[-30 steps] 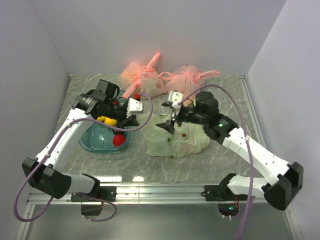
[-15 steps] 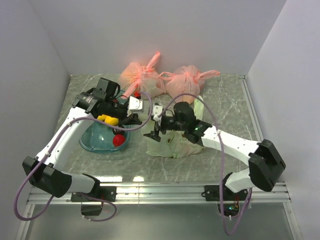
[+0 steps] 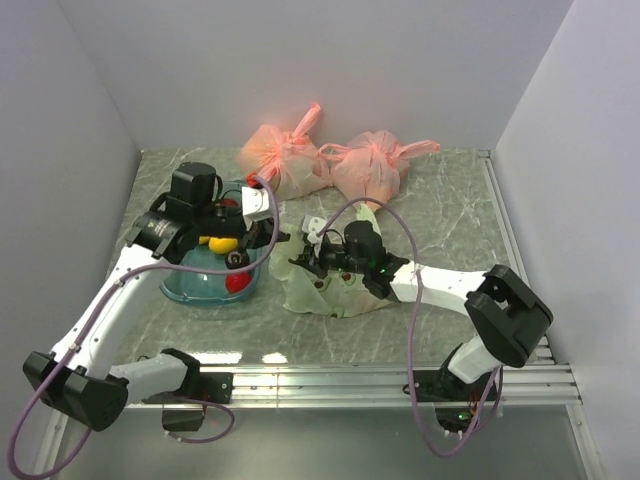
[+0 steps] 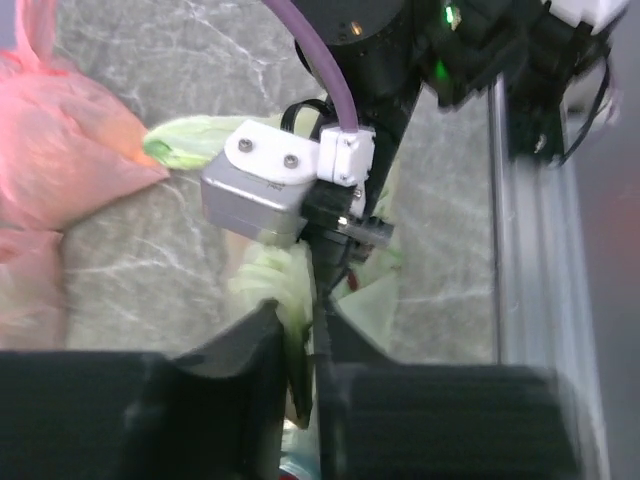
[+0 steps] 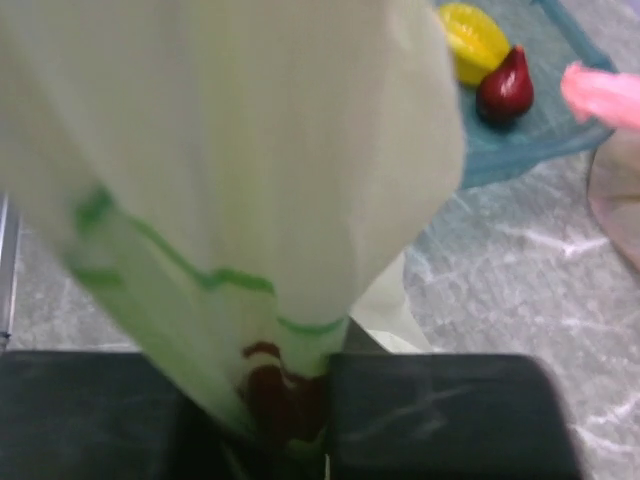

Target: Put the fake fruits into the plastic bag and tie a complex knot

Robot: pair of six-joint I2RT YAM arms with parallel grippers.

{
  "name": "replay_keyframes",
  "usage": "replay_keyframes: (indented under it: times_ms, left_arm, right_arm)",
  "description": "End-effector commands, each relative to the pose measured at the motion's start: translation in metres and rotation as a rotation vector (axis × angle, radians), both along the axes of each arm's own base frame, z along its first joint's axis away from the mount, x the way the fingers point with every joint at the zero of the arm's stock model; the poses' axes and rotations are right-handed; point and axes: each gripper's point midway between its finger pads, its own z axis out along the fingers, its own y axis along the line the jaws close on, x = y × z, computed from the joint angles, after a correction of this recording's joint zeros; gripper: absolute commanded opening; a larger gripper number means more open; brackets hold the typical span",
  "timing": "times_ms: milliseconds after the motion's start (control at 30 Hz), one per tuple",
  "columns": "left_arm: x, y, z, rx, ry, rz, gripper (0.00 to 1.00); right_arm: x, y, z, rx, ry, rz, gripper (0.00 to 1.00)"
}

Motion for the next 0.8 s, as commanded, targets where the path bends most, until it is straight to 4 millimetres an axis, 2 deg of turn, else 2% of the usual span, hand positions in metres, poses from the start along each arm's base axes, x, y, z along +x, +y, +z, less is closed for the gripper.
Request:
replay_keyframes:
  times_ms: [0, 33, 67, 133, 200, 233, 267, 333, 367, 433, 500, 600, 767]
  left_arm:
    - [0.005, -0.001, 0.016, -0.129, 0.079, 0.092, 0.23]
    - [0.014, 0.010, 0.017, -0.153, 0.098, 0.160, 0.31]
    - [0.023, 0.020, 0.020, -0.190, 0.080, 0.251, 0.46]
    - [0.033, 0.040, 0.021, -0.270, 0.193, 0.422, 0.57]
    - [0.032, 0.057, 0.009, -0.303, 0.223, 0.550, 0.84]
    - [0.027, 0.059, 0.004, -0.314, 0.254, 0.572, 0.86]
    - [0.018, 0.062, -0.008, -0.315, 0.273, 0.587, 0.97]
    - [0.010, 0.060, -0.017, -0.350, 0.325, 0.591, 0.99]
    - [0.006, 0.059, -0.029, -0.358, 0.355, 0.593, 0.99]
    - [0.003, 0.050, -0.029, -0.383, 0.365, 0.558, 0.99]
    - [0.012, 0.044, -0.037, -0.369, 0.364, 0.600, 0.99]
    - [0.026, 0.030, -0.036, -0.353, 0.302, 0.613, 0.97]
    - [0.042, 0.009, -0.043, -0.341, 0.290, 0.610, 0.85]
  right_arm:
    - [0.008, -0.003, -0.004, 0.033, 0.033, -0.075, 0.01]
    - [0.007, -0.004, -0.002, 0.039, 0.029, -0.081, 0.00]
    - [0.008, -0.005, -0.002, 0.039, 0.035, -0.090, 0.00]
    - [0.007, -0.008, 0.000, 0.044, 0.034, -0.106, 0.00]
    - [0.009, -0.009, 0.001, 0.042, 0.046, -0.120, 0.00]
    - [0.011, -0.010, 0.001, 0.041, 0.050, -0.135, 0.00]
    - [0.011, -0.009, 0.001, 0.040, 0.061, -0.140, 0.00]
    - [0.016, -0.010, 0.004, 0.047, 0.060, -0.167, 0.00]
    - [0.016, -0.010, 0.003, 0.042, 0.072, -0.172, 0.00]
    - [0.017, -0.008, 0.005, 0.041, 0.076, -0.174, 0.00]
    - [0.016, -0.006, 0.007, 0.042, 0.072, -0.176, 0.03]
    - [0.016, -0.004, 0.008, 0.044, 0.077, -0.189, 0.04]
    - [0.017, 0.000, 0.013, 0.048, 0.069, -0.197, 0.04]
